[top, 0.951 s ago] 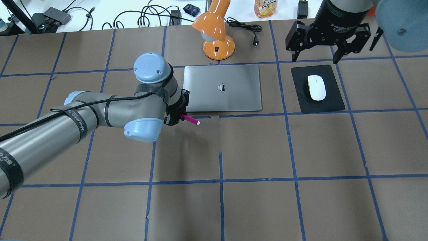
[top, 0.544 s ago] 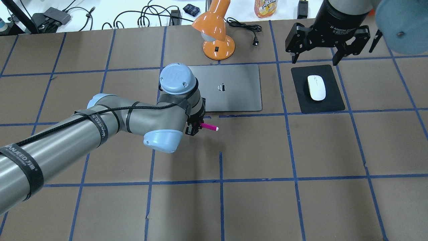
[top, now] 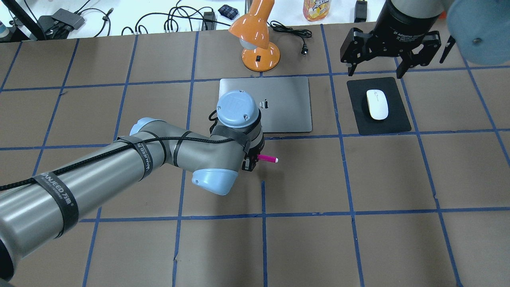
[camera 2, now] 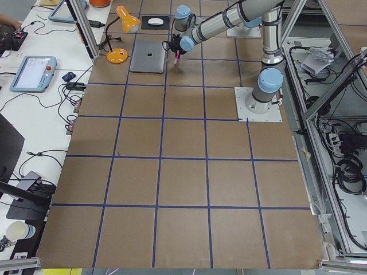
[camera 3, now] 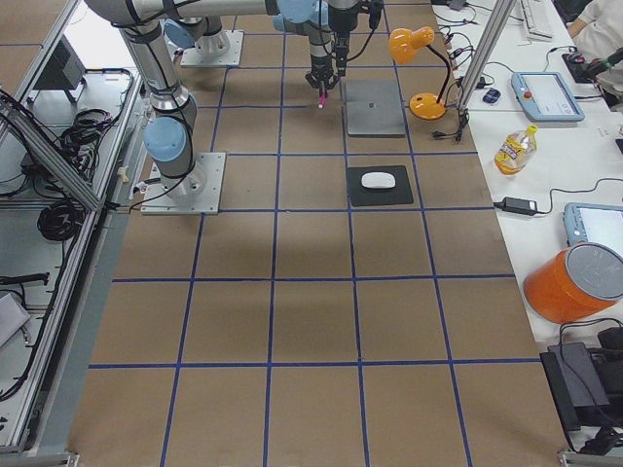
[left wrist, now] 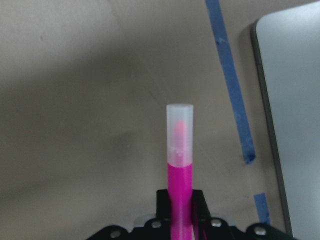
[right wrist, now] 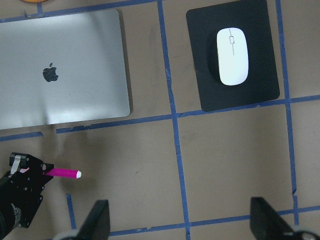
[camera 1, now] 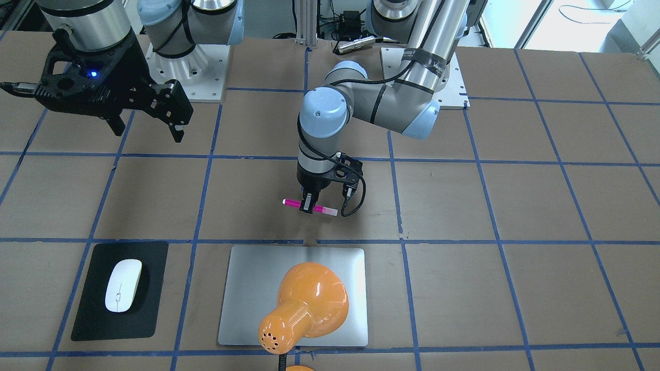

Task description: Place pen and mouse around notebook

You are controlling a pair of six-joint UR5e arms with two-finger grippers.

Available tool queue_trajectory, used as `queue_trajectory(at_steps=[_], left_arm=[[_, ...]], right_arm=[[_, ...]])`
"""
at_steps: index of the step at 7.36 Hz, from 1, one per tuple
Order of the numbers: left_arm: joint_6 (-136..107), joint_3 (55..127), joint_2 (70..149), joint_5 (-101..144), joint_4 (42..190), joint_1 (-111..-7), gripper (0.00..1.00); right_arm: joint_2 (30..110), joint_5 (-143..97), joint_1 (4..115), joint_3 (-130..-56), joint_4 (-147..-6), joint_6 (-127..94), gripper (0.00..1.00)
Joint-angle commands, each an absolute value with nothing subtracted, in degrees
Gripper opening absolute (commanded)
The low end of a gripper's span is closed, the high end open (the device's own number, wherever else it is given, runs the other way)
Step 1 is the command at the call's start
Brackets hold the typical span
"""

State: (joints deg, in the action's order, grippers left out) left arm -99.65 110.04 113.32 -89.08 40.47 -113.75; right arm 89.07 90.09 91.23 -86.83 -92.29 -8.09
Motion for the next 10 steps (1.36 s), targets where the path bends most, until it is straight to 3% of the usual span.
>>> queue_trajectory(at_steps=[1, 3, 4, 5, 7, 10], left_arm=[[-100.72, 110.04, 114.17, -89.03, 39.73, -114.52, 0.0], [-101.94, 110.04, 114.35, -88.6, 38.07, -115.92, 0.1], [-101.95, 110.13, 114.43, -88.68, 38.14, -116.01, 0.37], [-101.43, 110.04, 114.69, -88.59, 37.88, -116.02, 0.99], [-97.59, 109.78, 113.48, -88.33, 37.97, -115.32, 1.0], [-75.03, 108.63, 111.46, -81.34, 42.17, -104.8, 1.0]], right_arm=[[89.03, 90.09, 91.23, -86.84, -92.29, -8.09, 1.0], [89.03, 90.09, 91.23, -86.84, -92.29, -8.09, 1.0], [89.03, 90.09, 91.23, -86.84, -92.29, -8.09, 1.0], [89.03, 90.17, 91.23, -86.84, -92.29, -8.09, 1.0], [89.03, 90.09, 91.23, -86.84, -92.29, -8.09, 1.0], [89.03, 90.09, 91.23, -86.84, -92.29, -8.09, 1.0]])
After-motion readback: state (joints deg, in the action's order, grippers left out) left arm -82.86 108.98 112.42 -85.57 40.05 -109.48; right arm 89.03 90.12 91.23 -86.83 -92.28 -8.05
